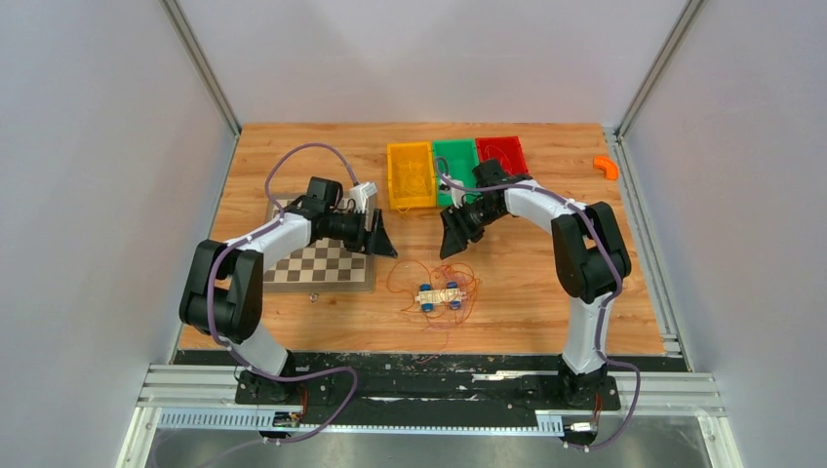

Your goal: Untangle the cables

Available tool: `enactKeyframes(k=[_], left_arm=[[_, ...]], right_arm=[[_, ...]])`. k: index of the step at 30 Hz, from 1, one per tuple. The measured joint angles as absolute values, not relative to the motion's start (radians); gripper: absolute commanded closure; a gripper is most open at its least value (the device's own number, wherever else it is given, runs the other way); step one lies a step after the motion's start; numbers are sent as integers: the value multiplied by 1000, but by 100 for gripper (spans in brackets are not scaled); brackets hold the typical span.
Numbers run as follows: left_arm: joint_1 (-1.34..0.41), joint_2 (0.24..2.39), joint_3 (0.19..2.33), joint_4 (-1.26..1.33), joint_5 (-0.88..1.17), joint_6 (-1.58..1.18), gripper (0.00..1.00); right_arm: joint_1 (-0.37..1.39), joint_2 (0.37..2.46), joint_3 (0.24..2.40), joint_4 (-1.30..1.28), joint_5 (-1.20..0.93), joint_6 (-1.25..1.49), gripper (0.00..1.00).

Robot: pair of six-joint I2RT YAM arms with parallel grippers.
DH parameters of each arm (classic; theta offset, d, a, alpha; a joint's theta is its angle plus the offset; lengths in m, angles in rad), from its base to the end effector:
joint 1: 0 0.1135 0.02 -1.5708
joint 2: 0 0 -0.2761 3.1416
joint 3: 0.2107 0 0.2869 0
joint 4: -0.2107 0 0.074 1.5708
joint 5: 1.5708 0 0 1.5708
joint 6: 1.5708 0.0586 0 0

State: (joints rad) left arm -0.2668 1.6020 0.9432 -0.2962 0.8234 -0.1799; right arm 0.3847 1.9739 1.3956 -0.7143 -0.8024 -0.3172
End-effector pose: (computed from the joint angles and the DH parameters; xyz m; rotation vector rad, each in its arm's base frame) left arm 0.3291 -0.1345 0.1722 0.4480 2.4422 -1.2204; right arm 0.3805 0.1995 0.1540 -1.0678 2.4550 1.1457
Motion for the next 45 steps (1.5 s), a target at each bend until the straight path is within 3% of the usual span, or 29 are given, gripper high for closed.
enactKeyframes(k=[15, 29, 38, 45], left_arm=[[-267, 1634, 978, -263, 828, -207, 14], [-267, 1657, 978, -242, 829, -234, 14], [-267, 1657, 978, -244, 829, -231, 14], [-267, 1653, 977, -243, 829, -231, 14]], right_arm=[[379, 1984, 1330, -698, -815, -340, 40], [432, 2094, 1450, -561, -723, -338, 40], [451, 2106, 1462, -547, -741, -395, 49], [453, 2108, 1453, -563, -775, -401, 48]])
